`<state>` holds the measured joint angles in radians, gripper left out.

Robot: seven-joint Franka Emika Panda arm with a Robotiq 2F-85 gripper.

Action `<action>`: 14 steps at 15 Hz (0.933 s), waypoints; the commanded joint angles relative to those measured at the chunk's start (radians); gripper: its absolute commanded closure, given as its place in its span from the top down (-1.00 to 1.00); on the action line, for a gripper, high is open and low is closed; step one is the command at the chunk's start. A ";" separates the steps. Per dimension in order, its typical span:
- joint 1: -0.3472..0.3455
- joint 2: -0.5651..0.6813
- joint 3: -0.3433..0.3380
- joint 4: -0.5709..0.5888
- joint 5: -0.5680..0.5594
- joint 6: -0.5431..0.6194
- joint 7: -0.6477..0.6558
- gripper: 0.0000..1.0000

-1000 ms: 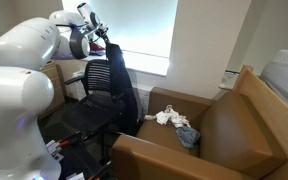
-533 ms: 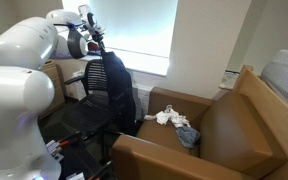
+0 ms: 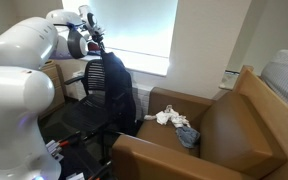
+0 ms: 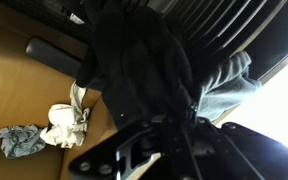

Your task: Take the black jumper off the sofa and put it on the back of the black chair

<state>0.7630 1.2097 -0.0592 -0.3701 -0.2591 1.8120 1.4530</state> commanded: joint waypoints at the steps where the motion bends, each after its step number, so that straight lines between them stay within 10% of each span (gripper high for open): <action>1: -0.010 -0.011 0.012 -0.009 0.060 -0.047 -0.025 -0.91; 6: -0.019 0.036 0.028 0.015 0.134 -0.294 -0.020 -0.73; 14: -0.010 0.042 0.010 0.012 0.118 -0.269 -0.021 -0.73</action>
